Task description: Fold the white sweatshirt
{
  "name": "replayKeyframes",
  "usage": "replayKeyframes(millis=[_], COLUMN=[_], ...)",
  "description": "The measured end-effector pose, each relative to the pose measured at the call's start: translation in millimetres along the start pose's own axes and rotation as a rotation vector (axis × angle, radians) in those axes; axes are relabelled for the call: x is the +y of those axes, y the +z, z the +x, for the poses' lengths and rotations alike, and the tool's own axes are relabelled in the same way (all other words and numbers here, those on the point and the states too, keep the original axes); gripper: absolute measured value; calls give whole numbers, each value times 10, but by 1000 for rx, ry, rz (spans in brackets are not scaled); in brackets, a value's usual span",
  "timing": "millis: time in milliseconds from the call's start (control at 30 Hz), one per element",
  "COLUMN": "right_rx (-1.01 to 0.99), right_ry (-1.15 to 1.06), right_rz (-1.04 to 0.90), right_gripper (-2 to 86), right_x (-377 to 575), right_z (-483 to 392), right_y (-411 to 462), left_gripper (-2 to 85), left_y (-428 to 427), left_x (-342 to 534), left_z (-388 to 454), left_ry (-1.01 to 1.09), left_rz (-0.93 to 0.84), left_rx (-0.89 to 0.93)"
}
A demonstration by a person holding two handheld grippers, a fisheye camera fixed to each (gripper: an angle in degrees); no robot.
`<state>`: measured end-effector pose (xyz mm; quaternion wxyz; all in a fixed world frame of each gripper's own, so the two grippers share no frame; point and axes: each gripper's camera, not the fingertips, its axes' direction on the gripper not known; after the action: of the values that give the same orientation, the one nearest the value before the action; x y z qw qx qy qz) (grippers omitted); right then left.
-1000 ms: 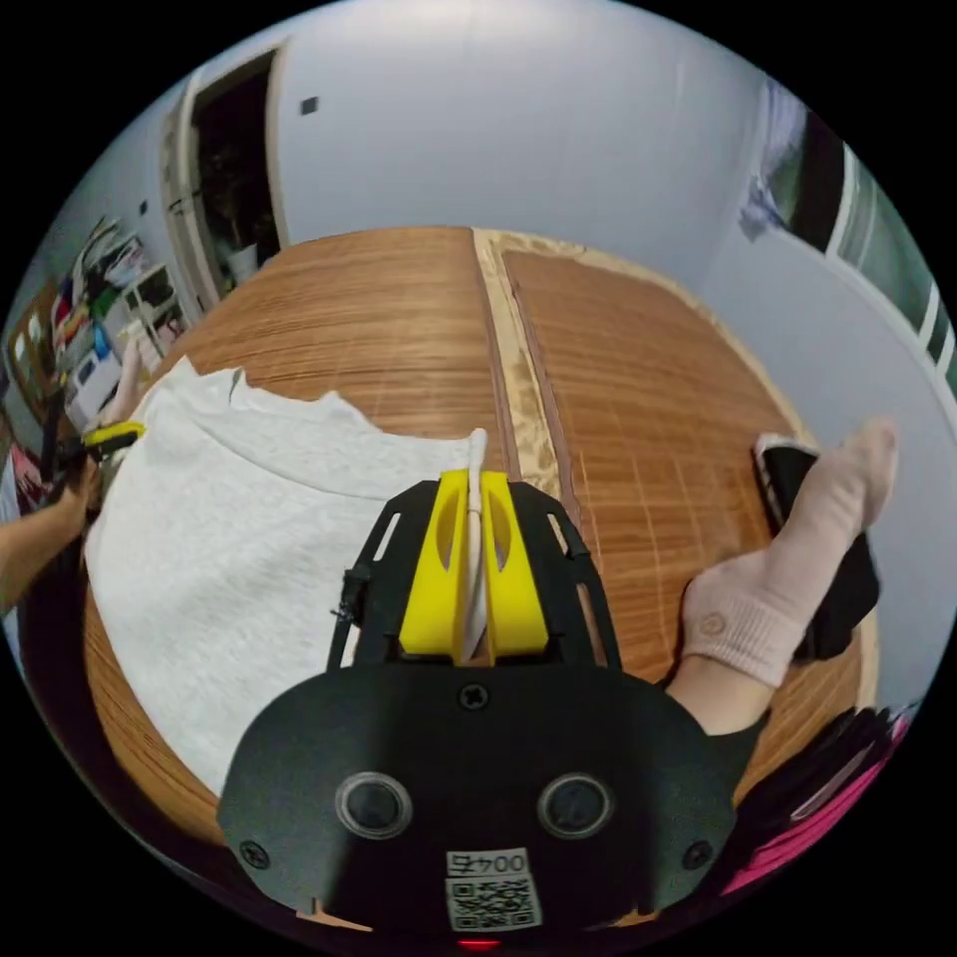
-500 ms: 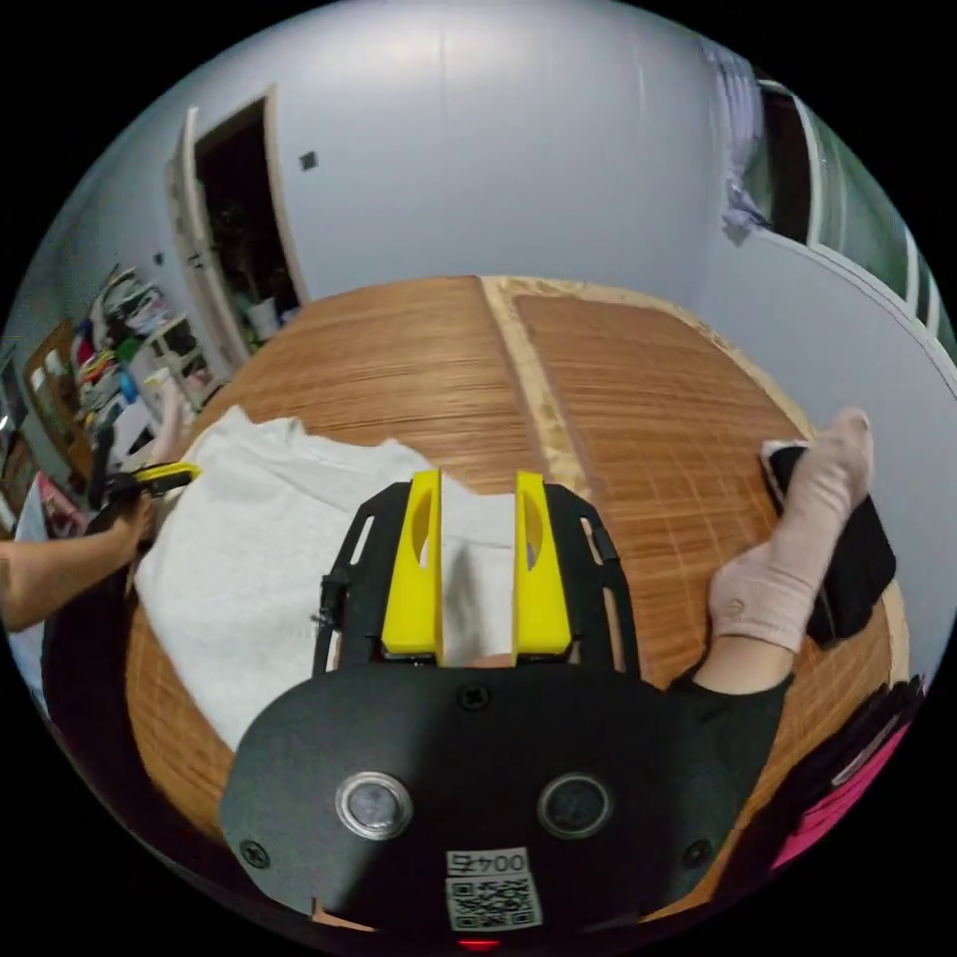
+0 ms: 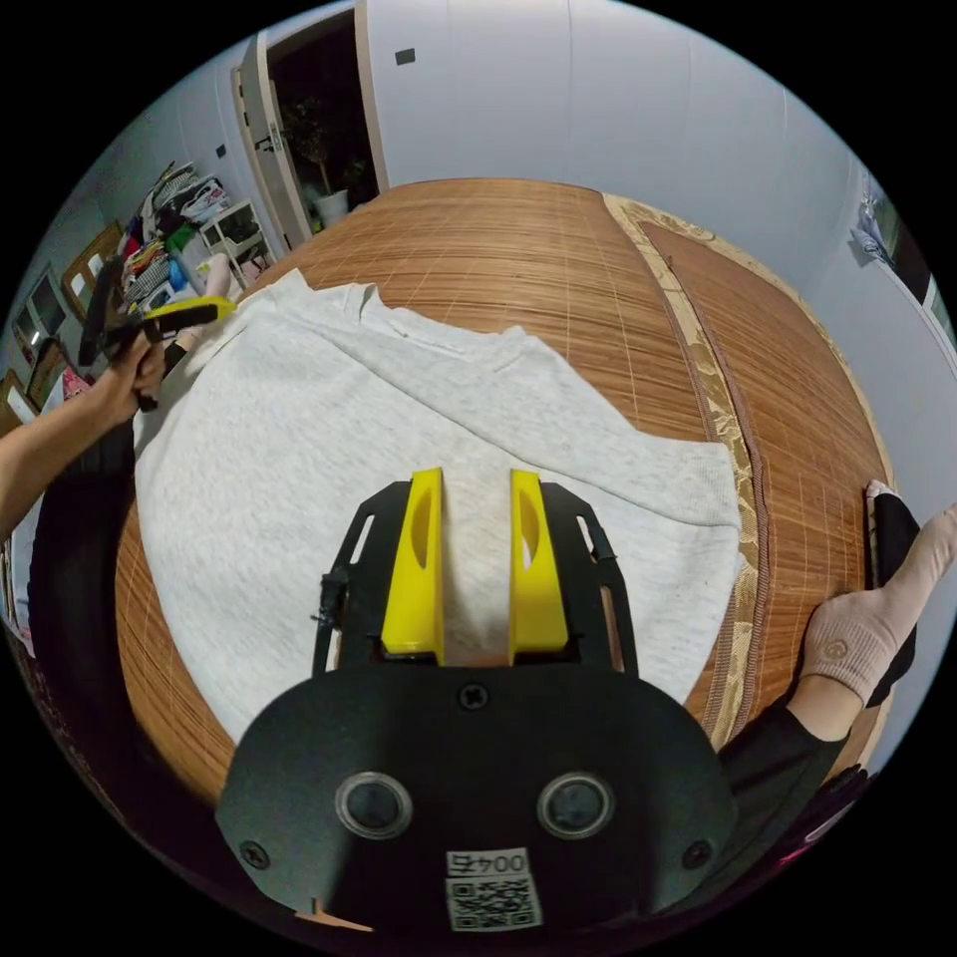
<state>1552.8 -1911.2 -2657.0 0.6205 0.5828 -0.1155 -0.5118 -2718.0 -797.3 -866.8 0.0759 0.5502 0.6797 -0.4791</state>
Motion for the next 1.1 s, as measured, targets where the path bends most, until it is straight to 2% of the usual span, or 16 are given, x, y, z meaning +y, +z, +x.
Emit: replayKeyframes(millis=[67, 267, 333, 400, 467, 533, 600, 667, 733, 800, 900, 1100], right_rx=[0, -16, -20, -20, -21, -24, -28, -32, -36, -43, -46, -61], right_ry=[2, 18, 21, 23, 25, 27, 29, 32, 36, 41, 46, 59], right_rz=[0, 2, 4, 5, 6, 7, 8, 9, 10, 12, 13, 16], right_gripper=[108, 100, 97, 95, 93, 90, 87, 86, 85, 88, 90, 91], right_x=[5, 25, 31, 39, 44, 51, 60, 66, 73, 82, 93, 109], right_z=[0, 38, 45, 44, 45, 48, 48, 52, 55, 59, 53, 44], right_y=[30, 114, 136, 164, 182, 196, 212, 223, 233, 243, 253, 261], left_gripper=[145, 154, 146, 98, 56, 40, 30, 25, 23, 24, 30, 70], left_y=[38, 745, 908, 1018, 967, 661, 191, 133, 331, 683, 943, 1235], left_x=[-287, -962, -1015, -1011, -993, -926, -715, -548, -516, -532, -559, -623], left_z=[-73, -228, -228, -201, -169, -91, 51, 65, -37, -232, -268, -323], left_ry=[12, 70, 77, 96, 91, 86, 96, 89, 55, -18, -33, -14], left_rz=[-11, -276, -323, -342, -317, -160, 76, 170, 117, -8, -88, -174], left_rx=[-20, -12, -9, 47, 82, 34, -107, -172, -171, -120, -148, -171])
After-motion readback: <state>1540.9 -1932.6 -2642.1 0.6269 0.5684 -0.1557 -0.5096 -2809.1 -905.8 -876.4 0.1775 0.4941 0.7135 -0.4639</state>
